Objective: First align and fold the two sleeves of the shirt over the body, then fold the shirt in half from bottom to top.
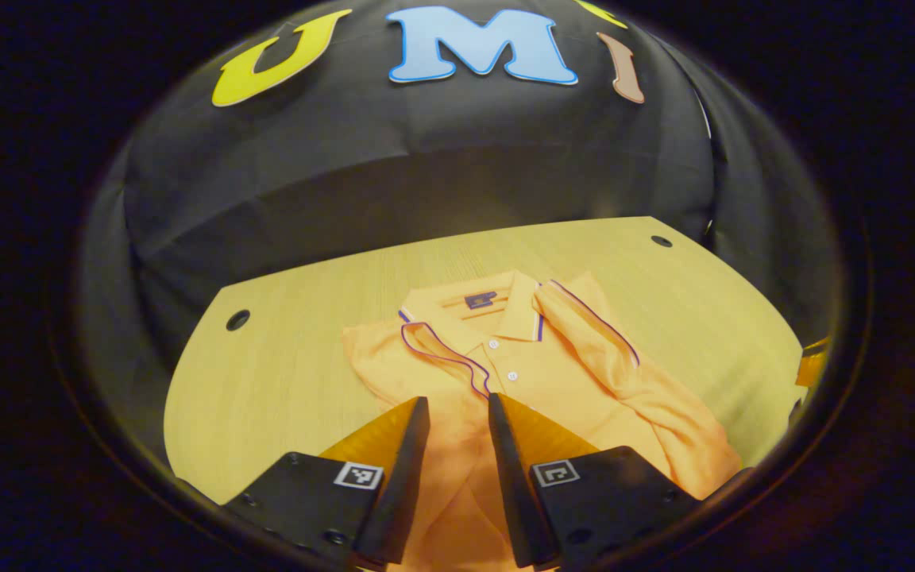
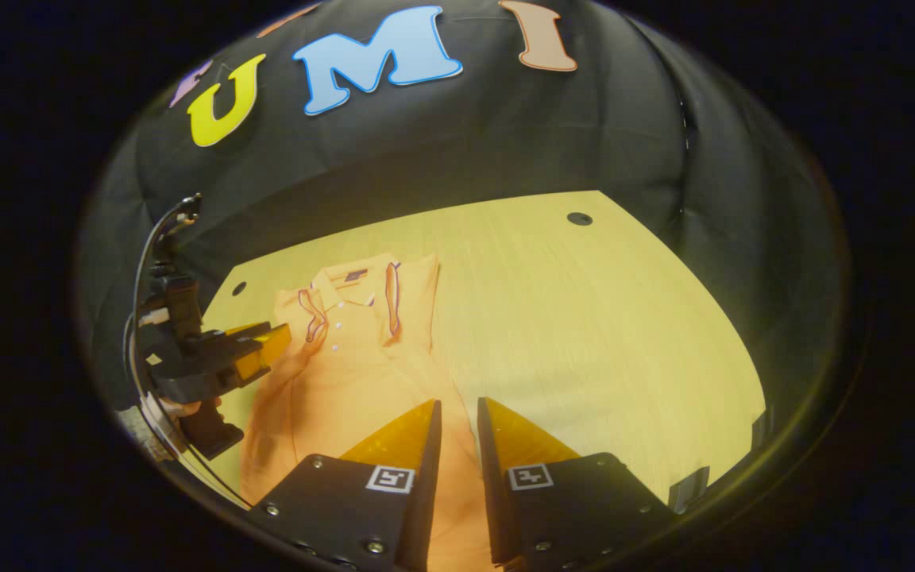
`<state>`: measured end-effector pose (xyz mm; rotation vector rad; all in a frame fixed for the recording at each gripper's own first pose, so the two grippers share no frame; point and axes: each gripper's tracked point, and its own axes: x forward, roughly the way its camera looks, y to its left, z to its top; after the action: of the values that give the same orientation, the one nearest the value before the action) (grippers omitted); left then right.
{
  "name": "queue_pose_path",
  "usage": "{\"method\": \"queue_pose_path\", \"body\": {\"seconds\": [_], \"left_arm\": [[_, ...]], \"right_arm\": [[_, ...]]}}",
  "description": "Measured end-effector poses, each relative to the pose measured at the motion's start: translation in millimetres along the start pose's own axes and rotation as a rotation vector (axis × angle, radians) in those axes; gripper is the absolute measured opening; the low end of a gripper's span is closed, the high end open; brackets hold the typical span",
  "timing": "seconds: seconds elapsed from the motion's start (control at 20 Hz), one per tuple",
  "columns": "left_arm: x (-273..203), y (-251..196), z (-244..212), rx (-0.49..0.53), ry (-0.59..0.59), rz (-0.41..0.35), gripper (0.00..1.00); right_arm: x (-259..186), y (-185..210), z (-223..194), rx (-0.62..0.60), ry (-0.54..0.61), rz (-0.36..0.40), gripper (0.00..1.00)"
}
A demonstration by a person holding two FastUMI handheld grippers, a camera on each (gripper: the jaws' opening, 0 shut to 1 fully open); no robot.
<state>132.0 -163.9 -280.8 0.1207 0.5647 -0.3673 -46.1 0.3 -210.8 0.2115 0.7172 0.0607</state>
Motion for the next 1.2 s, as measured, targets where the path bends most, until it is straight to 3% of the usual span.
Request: {"method": "queue_pose_path", "body": {"seconds": [0.1, 0.25, 0.35, 0.5, 0.6, 0.75, 0.8, 0.9, 1.0, 1.05, 1.1, 1.2], "left_arm": [[-20.6, 3.2, -18.8, -0.037, 0.033, -0.011, 0.72], [-53.2, 10.5, -46.6, -0.062, 0.072, -0.004, 0.69], [-74.4, 15.8, -66.7, -0.071, 0.106, 0.005, 0.84], [-105.4, 17.6, -99.6, -0.082, 0.176, 0.009, 0.96], [-123.8, 12.2, -127.5, -0.099, 0.26, -0.007, 0.97], [-146.0, 4.5, -162.9, -0.146, 0.368, -0.011, 0.96], [-154.3, 4.3, -174.3, -0.151, 0.403, -0.005, 0.95], [-166.5, 9.3, -193.0, -0.145, 0.46, 0.017, 0.96], [-172.1, 19.9, -201.5, -0.13, 0.498, 0.042, 0.95], [-174.7, 20.5, -209.3, -0.14, 0.518, 0.04, 0.95], [-177.1, 21.6, -215.7, -0.154, 0.541, 0.037, 0.97], [-183.3, 26.2, -229.1, -0.159, 0.586, 0.049, 0.95]], "right_arm": [[0.1, 1.2, -11.0, -0.01, 0.028, 0.011, 0.28], [1.5, 5.0, -32.3, -0.006, 0.085, 0.034, 0.28], [1.2, 7.6, -46.0, -0.002, 0.122, 0.05, 0.28], [-0.4, 12.2, -66.1, -0.01, 0.183, 0.075, 0.37], [-1.2, 11.2, -78.4, -0.021, 0.223, 0.082, 0.49], [-5.3, 13.0, -100.7, -0.03, 0.315, 0.095, 0.55], [-7.5, 12.8, -108.9, -0.043, 0.35, 0.094, 0.67], [-11.6, 8.1, -127.0, -0.079, 0.421, 0.076, 0.81], [-14.6, 6.6, -142.8, -0.103, 0.479, 0.062, 0.89], [-18.4, 7.2, -152.6, -0.109, 0.512, 0.059, 0.87], [-18.9, 8.6, -159.4, -0.113, 0.541, 0.058, 0.95], [-21.5, 8.2, -171.3, -0.126, 0.592, 0.048, 0.95]]}}
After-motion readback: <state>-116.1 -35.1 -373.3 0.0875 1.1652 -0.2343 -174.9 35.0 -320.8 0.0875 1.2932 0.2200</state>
